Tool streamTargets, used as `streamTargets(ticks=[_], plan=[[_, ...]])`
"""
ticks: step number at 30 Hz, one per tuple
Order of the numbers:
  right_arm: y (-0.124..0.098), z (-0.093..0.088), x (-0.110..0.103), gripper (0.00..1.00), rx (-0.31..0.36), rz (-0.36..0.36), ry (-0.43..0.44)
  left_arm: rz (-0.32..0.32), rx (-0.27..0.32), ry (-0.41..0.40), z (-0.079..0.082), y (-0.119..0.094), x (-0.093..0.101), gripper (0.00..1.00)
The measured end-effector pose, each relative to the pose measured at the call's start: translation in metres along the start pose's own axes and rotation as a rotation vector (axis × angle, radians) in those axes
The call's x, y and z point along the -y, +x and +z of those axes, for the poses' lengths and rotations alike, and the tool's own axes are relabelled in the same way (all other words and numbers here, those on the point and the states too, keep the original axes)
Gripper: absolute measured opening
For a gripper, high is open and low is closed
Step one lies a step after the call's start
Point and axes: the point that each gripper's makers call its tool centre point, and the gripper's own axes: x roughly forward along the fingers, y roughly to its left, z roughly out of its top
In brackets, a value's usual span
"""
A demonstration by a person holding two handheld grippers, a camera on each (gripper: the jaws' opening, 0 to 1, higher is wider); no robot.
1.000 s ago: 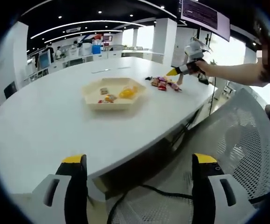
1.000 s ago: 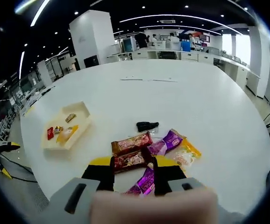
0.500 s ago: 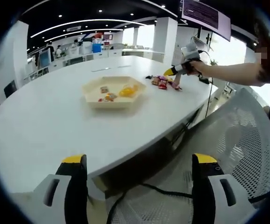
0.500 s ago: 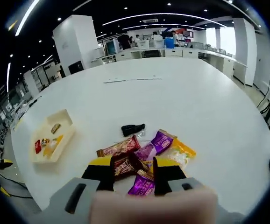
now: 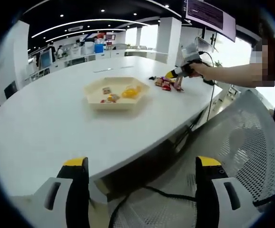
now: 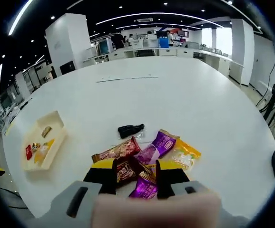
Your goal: Place the target food into the container with the food tongs after gripping and lifting it, then release it inside without dropping or visibly crushing the food.
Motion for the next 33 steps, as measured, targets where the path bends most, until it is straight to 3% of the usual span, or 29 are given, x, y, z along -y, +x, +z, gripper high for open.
streamTargets(ticks=[8, 19, 27, 33], plan=[[0.004, -0.002, -0.008, 0.28, -0.03, -0.045, -0.157, 0.002, 0.001, 0.0, 0.0, 0.0, 0.0, 0.9], [-0.003, -0.001, 0.001, 0.21, 0.013, 0.022, -0.054, 0.004, 0.0, -0.001, 0.0, 0.0, -0.001, 0.9], [-0.008, -0.003, 0.003, 0.2, 0.005, 0.027, -0.049, 0.001, -0.004, 0.002, 0.0, 0.0, 0.0, 0.9], [-0.018, 0.007, 0.002, 0.2, 0.023, 0.033, -0.042, 0.0, -0.003, 0.005, 0.0, 0.0, 0.0, 0.89]])
